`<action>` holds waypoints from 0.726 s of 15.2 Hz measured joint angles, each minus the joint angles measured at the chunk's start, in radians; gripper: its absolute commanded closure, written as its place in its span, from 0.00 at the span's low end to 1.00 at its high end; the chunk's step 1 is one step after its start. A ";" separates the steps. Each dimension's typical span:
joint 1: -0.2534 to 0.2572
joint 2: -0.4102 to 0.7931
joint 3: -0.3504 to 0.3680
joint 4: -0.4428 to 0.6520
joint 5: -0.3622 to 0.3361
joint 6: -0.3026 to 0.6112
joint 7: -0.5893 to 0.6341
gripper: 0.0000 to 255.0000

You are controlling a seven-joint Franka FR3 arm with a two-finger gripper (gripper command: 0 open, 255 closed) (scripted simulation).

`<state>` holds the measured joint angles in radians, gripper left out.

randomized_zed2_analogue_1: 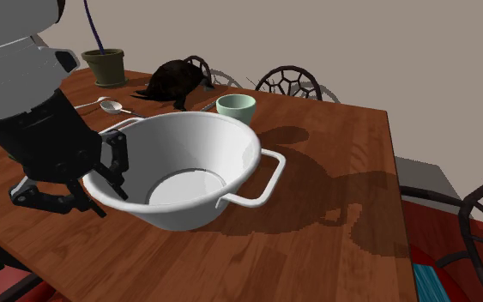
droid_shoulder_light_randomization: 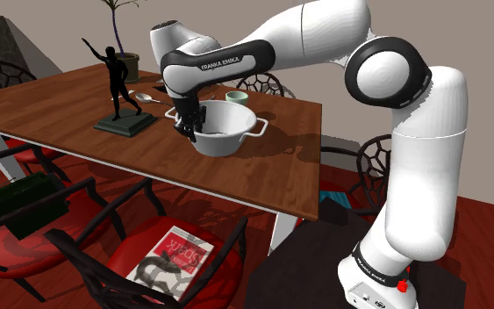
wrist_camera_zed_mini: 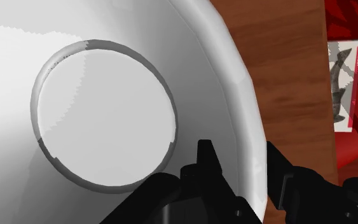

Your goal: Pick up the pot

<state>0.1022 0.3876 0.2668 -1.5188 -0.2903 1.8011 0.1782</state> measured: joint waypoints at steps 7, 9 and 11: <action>0.000 0.000 0.000 0.000 0.000 0.000 0.000 1.00; -0.001 -0.002 -0.001 0.011 0.001 -0.015 -0.003 1.00; 0.000 -0.008 0.000 0.026 0.003 -0.037 -0.007 1.00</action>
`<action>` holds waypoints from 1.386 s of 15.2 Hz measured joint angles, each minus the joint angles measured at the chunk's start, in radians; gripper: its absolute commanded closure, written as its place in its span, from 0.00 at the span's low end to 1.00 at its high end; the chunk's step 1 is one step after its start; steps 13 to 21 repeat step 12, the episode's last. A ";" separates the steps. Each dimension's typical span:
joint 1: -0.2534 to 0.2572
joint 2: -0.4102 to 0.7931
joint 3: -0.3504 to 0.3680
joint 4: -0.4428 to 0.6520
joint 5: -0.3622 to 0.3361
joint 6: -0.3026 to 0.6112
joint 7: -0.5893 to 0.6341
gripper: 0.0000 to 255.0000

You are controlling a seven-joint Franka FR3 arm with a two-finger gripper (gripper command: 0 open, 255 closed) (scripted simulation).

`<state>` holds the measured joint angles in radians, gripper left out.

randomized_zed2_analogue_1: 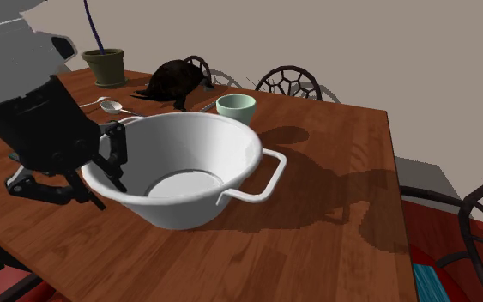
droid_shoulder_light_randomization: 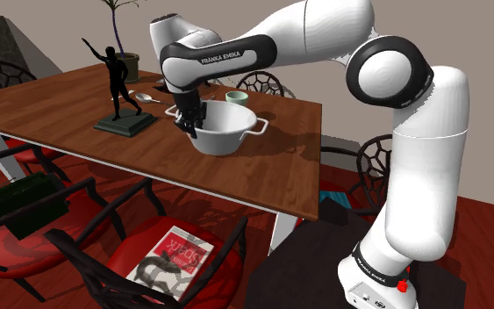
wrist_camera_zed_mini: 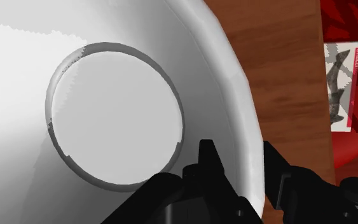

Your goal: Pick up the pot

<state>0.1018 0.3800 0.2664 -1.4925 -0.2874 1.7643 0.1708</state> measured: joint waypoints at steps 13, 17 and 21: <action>0.014 0.004 0.003 0.157 0.007 -0.152 -0.029 1.00; 0.014 0.004 0.003 0.157 0.007 -0.152 -0.029 1.00; 0.014 0.004 0.003 0.157 0.007 -0.152 -0.029 1.00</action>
